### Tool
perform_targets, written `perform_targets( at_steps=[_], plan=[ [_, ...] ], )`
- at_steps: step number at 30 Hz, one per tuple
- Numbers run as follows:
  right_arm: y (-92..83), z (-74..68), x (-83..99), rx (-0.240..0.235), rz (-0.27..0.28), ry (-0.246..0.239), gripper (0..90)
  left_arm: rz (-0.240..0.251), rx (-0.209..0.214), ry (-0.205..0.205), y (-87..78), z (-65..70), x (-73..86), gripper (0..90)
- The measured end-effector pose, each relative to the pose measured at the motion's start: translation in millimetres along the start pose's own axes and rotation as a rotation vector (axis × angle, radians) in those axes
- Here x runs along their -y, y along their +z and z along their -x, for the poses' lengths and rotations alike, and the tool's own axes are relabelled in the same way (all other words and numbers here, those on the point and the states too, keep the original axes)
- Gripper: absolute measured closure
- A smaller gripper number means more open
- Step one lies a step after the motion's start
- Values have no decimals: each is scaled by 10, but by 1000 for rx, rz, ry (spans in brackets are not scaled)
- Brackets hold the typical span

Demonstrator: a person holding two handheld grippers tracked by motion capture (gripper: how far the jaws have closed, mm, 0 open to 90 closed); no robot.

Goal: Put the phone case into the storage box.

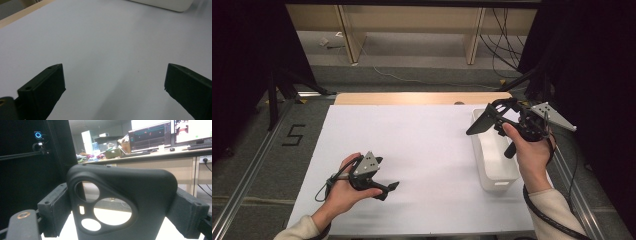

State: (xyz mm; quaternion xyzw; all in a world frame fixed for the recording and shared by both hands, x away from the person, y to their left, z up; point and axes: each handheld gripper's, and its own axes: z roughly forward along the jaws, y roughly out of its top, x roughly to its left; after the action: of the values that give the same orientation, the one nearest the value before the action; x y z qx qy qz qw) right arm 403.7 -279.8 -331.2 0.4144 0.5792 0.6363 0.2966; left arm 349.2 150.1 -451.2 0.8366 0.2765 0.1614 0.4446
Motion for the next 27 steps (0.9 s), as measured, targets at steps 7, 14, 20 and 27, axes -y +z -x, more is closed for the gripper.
perform_targets(
  at_steps=[7, 14, 20, 27],
  plan=[
    [-15, 37, -15, 13, 6, 1, 156, 0, 0, 0, -1, 1, 0, 26],
    [-27, 76, -15, 27, 4, -3, 156, 0, 1, 1, 1, 1, 0, 26],
    [-26, 89, -12, 36, 4, -14, 156, 3, -1, -1, 0, 0, 1, 26],
    [-37, 115, -19, 43, 3, -13, 156, -1, 1, 1, 1, 2, 0, 26]
  ],
)
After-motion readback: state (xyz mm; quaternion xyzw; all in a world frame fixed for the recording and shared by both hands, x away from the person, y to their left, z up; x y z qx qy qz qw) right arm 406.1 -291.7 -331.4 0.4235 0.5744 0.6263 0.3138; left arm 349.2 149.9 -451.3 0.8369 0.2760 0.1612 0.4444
